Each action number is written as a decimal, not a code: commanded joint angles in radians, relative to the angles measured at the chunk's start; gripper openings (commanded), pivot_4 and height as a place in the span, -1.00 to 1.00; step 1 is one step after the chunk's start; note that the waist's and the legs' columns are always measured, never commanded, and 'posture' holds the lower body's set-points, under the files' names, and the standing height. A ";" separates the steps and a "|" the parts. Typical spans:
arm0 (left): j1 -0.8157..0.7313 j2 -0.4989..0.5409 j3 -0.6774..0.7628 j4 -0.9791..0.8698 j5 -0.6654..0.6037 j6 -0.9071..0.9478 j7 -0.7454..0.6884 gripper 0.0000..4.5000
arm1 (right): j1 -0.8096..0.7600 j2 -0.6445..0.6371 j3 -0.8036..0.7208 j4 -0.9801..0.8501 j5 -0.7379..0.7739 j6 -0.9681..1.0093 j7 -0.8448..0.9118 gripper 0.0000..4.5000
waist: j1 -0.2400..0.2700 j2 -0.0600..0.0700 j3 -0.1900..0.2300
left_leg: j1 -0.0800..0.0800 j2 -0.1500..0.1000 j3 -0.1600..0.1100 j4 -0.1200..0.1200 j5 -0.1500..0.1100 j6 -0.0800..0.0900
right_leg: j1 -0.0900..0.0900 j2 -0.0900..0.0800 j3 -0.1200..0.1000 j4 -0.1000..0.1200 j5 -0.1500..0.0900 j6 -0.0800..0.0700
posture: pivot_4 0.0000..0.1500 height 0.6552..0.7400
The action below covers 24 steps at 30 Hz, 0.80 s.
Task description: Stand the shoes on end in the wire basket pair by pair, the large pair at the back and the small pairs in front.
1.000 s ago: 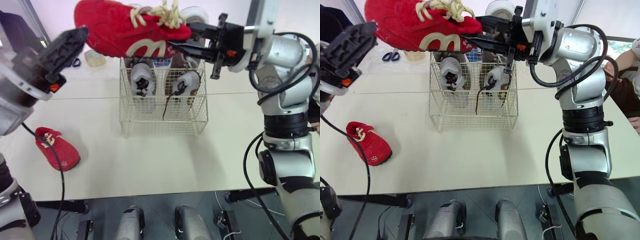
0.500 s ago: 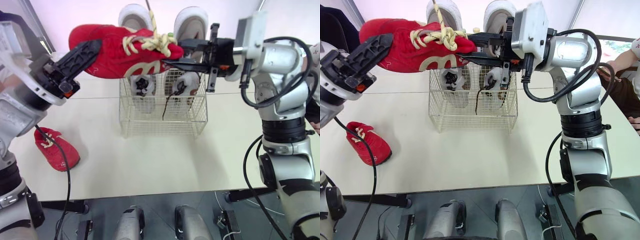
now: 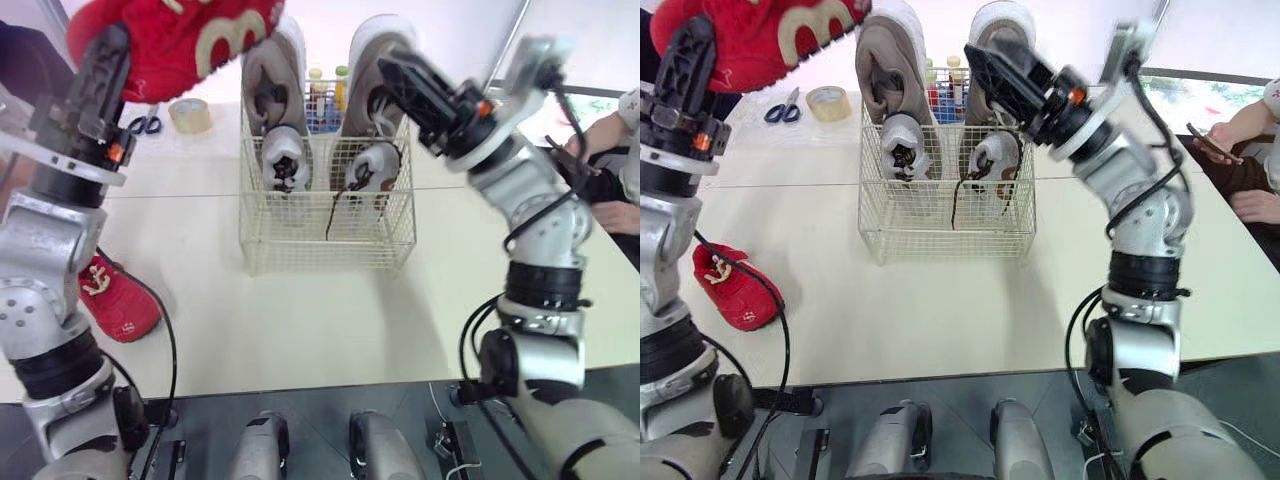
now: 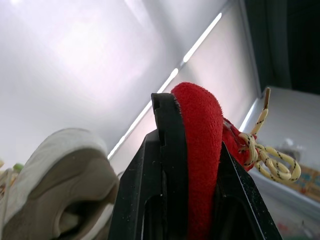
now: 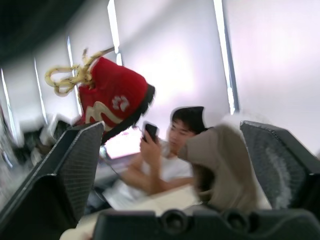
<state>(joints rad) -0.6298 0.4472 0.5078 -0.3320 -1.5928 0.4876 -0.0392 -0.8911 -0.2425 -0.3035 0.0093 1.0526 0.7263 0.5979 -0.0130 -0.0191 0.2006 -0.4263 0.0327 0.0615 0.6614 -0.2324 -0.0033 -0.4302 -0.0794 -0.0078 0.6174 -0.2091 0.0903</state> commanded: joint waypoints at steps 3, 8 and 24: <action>-0.093 -0.123 -0.071 0.002 0.156 -0.132 -0.030 -0.87 | -0.002 0.213 0.045 -0.147 0.113 -0.008 -0.223 0.98 | 0.001 0.000 0.000 | 0.000 0.000 0.000 0.000 0.000 0.000 | 0.000 0.002 0.000 0.000 0.002 0.003 | 1.00 1.00; -0.091 -0.206 -0.135 -0.012 0.184 -0.134 -0.044 -0.87 | -0.036 0.309 0.088 -0.132 0.063 -0.090 -0.263 0.98 | 0.002 0.000 0.000 | -0.002 0.000 -0.001 0.000 0.000 0.000 | 0.000 0.002 0.000 -0.002 0.002 0.004 | 1.00 1.00; 0.042 -0.286 -0.243 -0.059 0.227 -0.095 -0.053 -0.87 | -0.152 0.337 0.091 -0.025 0.026 -0.226 -0.215 0.77 | -0.003 0.000 0.000 | -0.002 0.000 -0.002 0.000 0.000 0.001 | 0.000 0.003 0.000 -0.003 0.001 0.001 | 1.00 1.00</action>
<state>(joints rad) -0.5891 0.1620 0.2877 -0.3527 -1.3842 0.3851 -0.0892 -0.9987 0.0890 -0.2193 0.0162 1.0707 0.5157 0.3624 -0.0162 -0.0192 0.2006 -0.4283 0.0329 0.0592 0.6615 -0.2326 -0.0026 -0.4297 -0.0768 -0.0080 0.6140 -0.2085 0.0917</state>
